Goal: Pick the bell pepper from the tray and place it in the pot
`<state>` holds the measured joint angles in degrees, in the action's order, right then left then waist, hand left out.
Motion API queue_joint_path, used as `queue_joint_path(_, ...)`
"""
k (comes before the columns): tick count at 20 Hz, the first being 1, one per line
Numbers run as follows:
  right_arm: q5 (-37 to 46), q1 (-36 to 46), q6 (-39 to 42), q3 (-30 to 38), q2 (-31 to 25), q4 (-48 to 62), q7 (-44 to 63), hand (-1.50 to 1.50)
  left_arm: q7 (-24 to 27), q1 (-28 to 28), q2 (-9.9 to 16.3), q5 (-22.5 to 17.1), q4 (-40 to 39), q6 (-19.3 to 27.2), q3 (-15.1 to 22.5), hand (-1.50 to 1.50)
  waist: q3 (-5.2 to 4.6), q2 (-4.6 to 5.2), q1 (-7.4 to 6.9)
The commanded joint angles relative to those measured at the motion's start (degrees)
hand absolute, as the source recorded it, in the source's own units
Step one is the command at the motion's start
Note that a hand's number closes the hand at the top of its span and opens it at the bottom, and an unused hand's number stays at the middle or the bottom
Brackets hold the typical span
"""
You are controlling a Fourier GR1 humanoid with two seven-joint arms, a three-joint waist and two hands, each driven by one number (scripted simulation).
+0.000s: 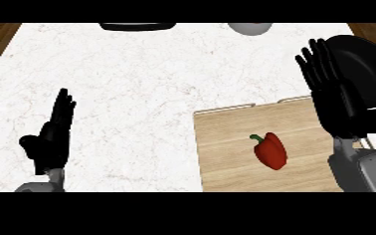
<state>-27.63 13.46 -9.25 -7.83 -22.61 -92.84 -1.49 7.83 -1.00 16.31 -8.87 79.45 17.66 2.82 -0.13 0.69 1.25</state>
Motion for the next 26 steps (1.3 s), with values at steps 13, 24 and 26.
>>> queue_joint_path(13,32.0,-23.7,-12.9,1.4,-18.9,-5.8,-13.0,-1.50,-10.7,4.1,11.5,3.3,4.9,-5.3,-0.4,0.00,0.22,-1.22,0.66)
queue_joint_path(24,32.7,-26.1,2.9,2.8,-33.2,-28.6,15.8,-1.50,-15.9,0.9,9.9,4.7,6.8,-6.3,0.0,0.00,0.01,-0.70,-0.93)
queue_joint_path(26,32.2,-22.0,6.1,0.8,-34.4,-30.9,22.6,-1.50,-12.4,2.8,9.6,4.8,6.6,-6.6,-0.5,0.00,-0.02,-0.63,-1.73)
